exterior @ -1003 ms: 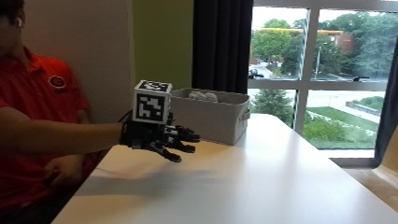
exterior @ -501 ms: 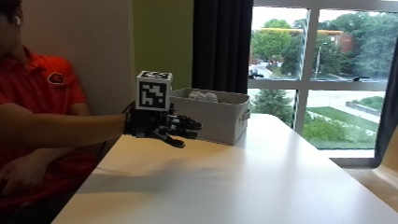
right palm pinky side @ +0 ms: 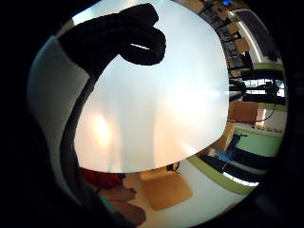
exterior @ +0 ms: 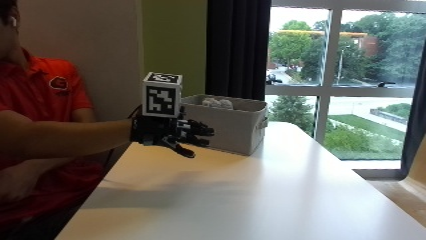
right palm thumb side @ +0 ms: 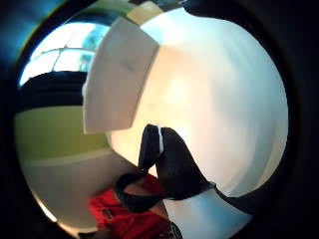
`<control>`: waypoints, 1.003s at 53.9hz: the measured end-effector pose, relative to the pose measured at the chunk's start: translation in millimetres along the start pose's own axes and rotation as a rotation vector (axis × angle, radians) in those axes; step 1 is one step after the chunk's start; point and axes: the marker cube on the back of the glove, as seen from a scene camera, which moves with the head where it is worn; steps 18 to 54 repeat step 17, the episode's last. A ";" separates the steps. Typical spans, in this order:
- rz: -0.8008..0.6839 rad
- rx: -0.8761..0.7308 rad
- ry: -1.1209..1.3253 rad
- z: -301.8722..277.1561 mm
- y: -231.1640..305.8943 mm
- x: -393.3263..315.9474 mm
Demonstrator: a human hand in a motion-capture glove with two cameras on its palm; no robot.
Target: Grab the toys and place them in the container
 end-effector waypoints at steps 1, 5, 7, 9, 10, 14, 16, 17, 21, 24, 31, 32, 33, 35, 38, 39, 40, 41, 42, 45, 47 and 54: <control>0.000 -0.004 -0.003 0.7 -0.1 0.1; -0.001 -0.023 -0.007 3.4 -0.3 -0.6; -0.003 -0.031 -0.003 4.4 -0.3 -1.4; -0.004 -0.035 0.001 5.0 -0.7 -2.5; -0.003 -0.035 0.004 5.1 -1.0 -3.1; -0.006 -0.028 0.013 4.8 -1.9 -5.3; -0.010 -0.023 0.017 4.4 -2.1 -6.3; -0.011 -0.019 0.018 4.2 -2.2 -7.0; -0.011 -0.019 0.018 4.2 -2.2 -7.0; -0.011 -0.019 0.018 4.2 -2.2 -7.0; -0.011 -0.019 0.018 4.2 -2.2 -7.0; -0.011 -0.019 0.018 4.2 -2.2 -7.0; -0.011 -0.019 0.018 4.2 -2.2 -7.0; -0.011 -0.019 0.018 4.2 -2.2 -7.0; -0.011 -0.019 0.018 4.2 -2.2 -7.0; -0.011 -0.019 0.018 4.2 -2.2 -7.0; -0.011 -0.019 0.018 4.2 -2.2 -7.0; -0.011 -0.019 0.018 4.2 -2.2 -7.0; -0.011 -0.019 0.018 4.2 -2.2 -7.0; -0.011 -0.019 0.018 4.2 -2.2 -7.0; -0.011 -0.019 0.018 4.2 -2.2 -7.0; -0.011 -0.019 0.018 4.2 -2.2 -7.0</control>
